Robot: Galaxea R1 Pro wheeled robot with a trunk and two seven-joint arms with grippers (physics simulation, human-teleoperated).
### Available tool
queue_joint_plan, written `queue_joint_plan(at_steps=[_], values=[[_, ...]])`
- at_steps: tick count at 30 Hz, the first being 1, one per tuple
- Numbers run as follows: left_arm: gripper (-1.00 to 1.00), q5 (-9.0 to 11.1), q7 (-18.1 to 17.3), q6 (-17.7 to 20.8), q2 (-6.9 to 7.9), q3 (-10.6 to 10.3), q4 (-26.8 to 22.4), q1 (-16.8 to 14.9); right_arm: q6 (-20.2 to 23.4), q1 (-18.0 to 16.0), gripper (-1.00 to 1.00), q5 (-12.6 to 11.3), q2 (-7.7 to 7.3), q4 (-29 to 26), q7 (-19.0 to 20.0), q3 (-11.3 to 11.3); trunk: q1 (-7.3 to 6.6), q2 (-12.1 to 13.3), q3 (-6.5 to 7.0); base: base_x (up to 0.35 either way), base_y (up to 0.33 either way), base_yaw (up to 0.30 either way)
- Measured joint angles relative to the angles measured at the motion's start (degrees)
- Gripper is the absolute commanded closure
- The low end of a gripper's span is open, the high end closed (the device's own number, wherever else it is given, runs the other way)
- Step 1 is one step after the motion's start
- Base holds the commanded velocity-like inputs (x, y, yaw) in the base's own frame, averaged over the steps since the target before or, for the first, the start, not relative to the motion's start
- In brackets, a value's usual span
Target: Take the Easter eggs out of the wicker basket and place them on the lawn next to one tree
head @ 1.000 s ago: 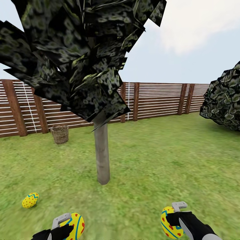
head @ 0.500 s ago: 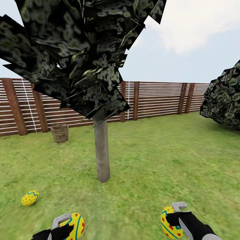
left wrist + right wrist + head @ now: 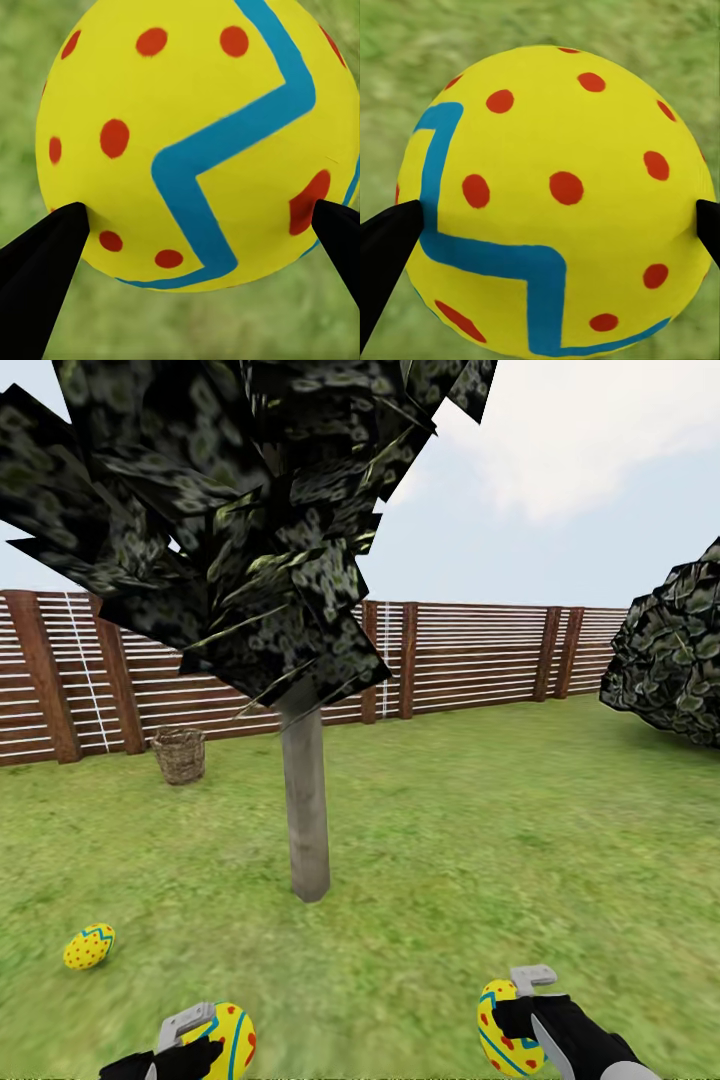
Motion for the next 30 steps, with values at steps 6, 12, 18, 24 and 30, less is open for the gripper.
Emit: queue_joint_plan(at_steps=[6,12,18,24,30], values=[[1.0,0.0,0.0,-0.04,0.09,0.0,0.0,0.0,0.02,0.0,1.0,-0.05,-0.08,-0.04,0.0,0.0,1.32,-2.41,-1.08,0.0,0.0,0.0],[1.0,0.0,0.0,-0.04,0.03,0.03,0.0,0.01,0.06,0.0,1.0,0.03,-0.01,-0.05,0.0,0.0,2.64,-4.81,-2.15,0.0,0.0,0.0],[1.0,0.0,0.0,-0.05,0.03,0.01,0.0,0.0,0.06,0.0,1.0,0.03,0.0,-0.03,0.0,0.0,3.95,-7.22,-3.23,0.0,0.0,0.0],[1.0,0.0,0.0,-0.05,0.0,0.02,0.0,0.0,0.07,0.0,1.0,0.03,0.0,0.0,0.0,0.0,5.27,-9.63,-4.31,0.0,0.0,0.0],[1.0,0.01,0.0,-0.05,0.0,0.06,0.0,0.0,0.08,0.0,1.0,0.03,0.0,-0.01,0.0,0.0,6.59,-12.03,-5.39,0.0,0.0,0.0]])
